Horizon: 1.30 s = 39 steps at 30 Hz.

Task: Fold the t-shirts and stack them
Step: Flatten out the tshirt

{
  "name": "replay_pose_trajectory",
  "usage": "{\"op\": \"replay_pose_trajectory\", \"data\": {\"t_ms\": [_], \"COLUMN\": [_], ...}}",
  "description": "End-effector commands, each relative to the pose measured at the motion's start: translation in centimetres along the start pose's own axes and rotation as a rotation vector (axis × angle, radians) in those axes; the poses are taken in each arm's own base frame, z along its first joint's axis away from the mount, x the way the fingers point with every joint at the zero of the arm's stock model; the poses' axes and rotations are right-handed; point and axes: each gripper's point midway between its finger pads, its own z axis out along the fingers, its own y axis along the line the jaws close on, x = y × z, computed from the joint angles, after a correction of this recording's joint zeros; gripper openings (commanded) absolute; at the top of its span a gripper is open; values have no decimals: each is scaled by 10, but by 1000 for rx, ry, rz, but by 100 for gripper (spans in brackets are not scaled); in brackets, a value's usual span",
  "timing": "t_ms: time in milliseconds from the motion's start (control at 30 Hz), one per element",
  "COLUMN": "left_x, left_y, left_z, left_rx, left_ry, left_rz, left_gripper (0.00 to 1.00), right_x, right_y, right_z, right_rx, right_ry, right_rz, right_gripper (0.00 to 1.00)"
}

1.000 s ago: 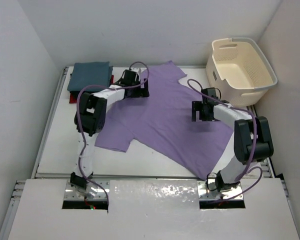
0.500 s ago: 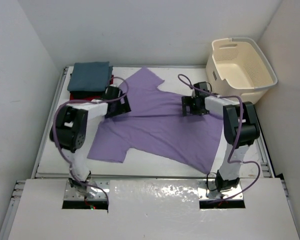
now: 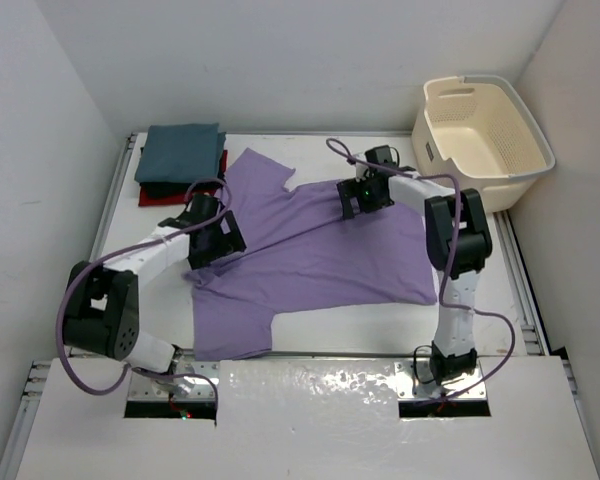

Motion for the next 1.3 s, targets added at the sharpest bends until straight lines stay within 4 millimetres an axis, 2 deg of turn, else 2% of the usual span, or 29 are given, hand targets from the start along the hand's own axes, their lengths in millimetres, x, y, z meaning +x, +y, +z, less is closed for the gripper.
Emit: {"op": "replay_pose_trajectory", "data": {"t_ms": [0, 33, 67, 133, 167, 200, 233, 267, 300, 333, 367, 467, 533, 567, 633, 700, 733, 767, 800, 833, 867, 900, 967, 1067, 1167, 1200, 1233, 1267], "left_x": [-56, -67, -93, -109, -118, -133, -141, -161, -156, -156, -160, -160, -166, -157, -158, -156, -172, -157, -158, -175, -162, -170, -173, -190, -214, -236, -236, -243], "left_y": [-46, -57, -76, -94, -102, -117, -122, -137, -139, -141, -145, -151, -157, -157, -159, -160, -171, -164, -166, -179, -178, -185, -186, -189, -214, -229, -228, -235], "left_z": [-24, -25, -33, -20, -16, -4, 3, 3, 33, 43, 62, 93, 102, 119, 134, 160, 156, 184, 192, 187, 208, 209, 214, 217, 219, 209, 220, 218], "left_rx": [128, 156, 207, 238, 245, 249, 242, 262, 246, 238, 219, 193, 195, 201, 187, 167, 174, 145, 146, 168, 183, 211, 240, 313, 430, 484, 511, 556], "left_ry": [-131, -157, -228, -245, -252, -258, -266, -308, -256, -236, -209, -164, -166, -130, -127, -87, -101, -45, -37, -63, -17, -37, -48, -103, -171, -235, -234, -247], "left_rz": [26, 51, 57, 97, 110, 142, 146, 154, 166, 176, 187, 207, 206, 216, 216, 219, 219, 217, 212, 206, 201, 180, 139, 86, 66, 55, 39, -2], "left_gripper": [100, 100, 100, 100, 100, 100, 100, 100, 100, 100, 100, 100, 100, 100, 100, 100, 100, 100, 100, 100, 100, 100, 100, 100, 100, 100, 100, 100], "right_x": [23, 27, 44, 42, 59, 60, 79, 84, 90, 103, 109, 131, 144, 147, 159, 172, 189, 195, 214, 219, 224, 235, 240, 233, 216, 207, 203, 198], "right_y": [-2, -4, -3, -4, -6, -15, -15, -17, -19, -18, -17, -16, -17, -18, -20, -26, -26, -30, -29, -31, -36, -36, -40, -41, -40, -42, -44, -46], "right_z": [-48, -56, -58, -80, -79, -89, -88, -89, -91, -91, -91, -86, -83, -83, -84, -89, -91, -96, -98, -101, -106, -108, -109, -105, -96, -93, -92, -91], "right_rx": [70, 90, 101, 128, 152, 206, 220, 227, 238, 236, 234, 233, 228, 228, 234, 268, 281, 290, 299, 308, 323, 330, 326, 298, 256, 254, 257, 258], "right_ry": [14, 4, 12, -44, -29, -51, -22, -27, -22, -3, 5, 41, 67, 76, 102, 119, 157, 161, 196, 202, 204, 231, 242, 236, 206, 192, 183, 173], "right_rz": [2, 21, 54, 87, 119, 139, 153, 165, 178, 186, 197, 230, 257, 268, 291, 323, 350, 373, 390, 400, 417, 421, 424, 413, 407, 403, 401, 397], "right_gripper": [99, 99, 99, 99, 99, 99, 99, 99, 99, 99, 99, 99, 99, 99, 99, 99, 99, 99, 99, 99, 99, 99, 99, 99, 99, 99, 99, 99]}}
